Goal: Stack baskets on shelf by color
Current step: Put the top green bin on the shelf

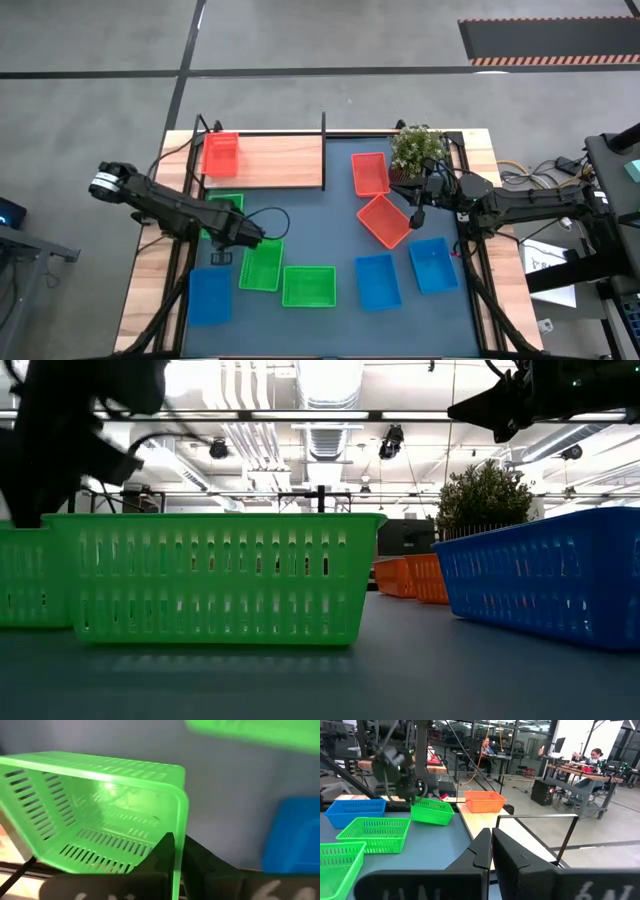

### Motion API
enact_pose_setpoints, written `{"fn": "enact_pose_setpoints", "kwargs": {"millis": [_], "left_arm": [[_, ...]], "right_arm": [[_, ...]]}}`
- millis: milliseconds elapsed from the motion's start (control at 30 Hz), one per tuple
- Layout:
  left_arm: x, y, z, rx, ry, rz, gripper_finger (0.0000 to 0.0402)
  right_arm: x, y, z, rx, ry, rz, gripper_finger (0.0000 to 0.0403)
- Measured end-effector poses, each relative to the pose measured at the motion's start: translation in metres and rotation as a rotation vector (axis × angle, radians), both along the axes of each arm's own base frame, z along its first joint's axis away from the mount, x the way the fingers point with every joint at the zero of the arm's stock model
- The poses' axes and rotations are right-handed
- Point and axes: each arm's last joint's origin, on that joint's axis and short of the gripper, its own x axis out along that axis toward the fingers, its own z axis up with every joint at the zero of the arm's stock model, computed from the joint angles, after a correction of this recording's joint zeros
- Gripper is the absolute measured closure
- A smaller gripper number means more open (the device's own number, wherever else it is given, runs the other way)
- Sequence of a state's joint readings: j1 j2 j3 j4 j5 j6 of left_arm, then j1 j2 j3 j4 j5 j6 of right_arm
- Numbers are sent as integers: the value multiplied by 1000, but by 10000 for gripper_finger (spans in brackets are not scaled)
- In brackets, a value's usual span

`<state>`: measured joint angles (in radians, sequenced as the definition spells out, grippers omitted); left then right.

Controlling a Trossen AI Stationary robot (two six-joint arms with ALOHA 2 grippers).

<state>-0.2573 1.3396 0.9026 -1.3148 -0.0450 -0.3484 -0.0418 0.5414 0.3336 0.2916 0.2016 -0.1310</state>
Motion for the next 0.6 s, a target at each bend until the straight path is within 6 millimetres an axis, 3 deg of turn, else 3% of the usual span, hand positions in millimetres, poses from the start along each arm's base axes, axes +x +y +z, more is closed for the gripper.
{"fn": "enact_pose_setpoints", "kwargs": {"millis": [367,600], "left_arm": [[49,-11,79,-12,-279,15,401],[84,7,98,181,-355,-15,401]], "right_arm": [[0,0,0,25,-4,-1,394],[0,0,0,25,-1,-1,394]]}}
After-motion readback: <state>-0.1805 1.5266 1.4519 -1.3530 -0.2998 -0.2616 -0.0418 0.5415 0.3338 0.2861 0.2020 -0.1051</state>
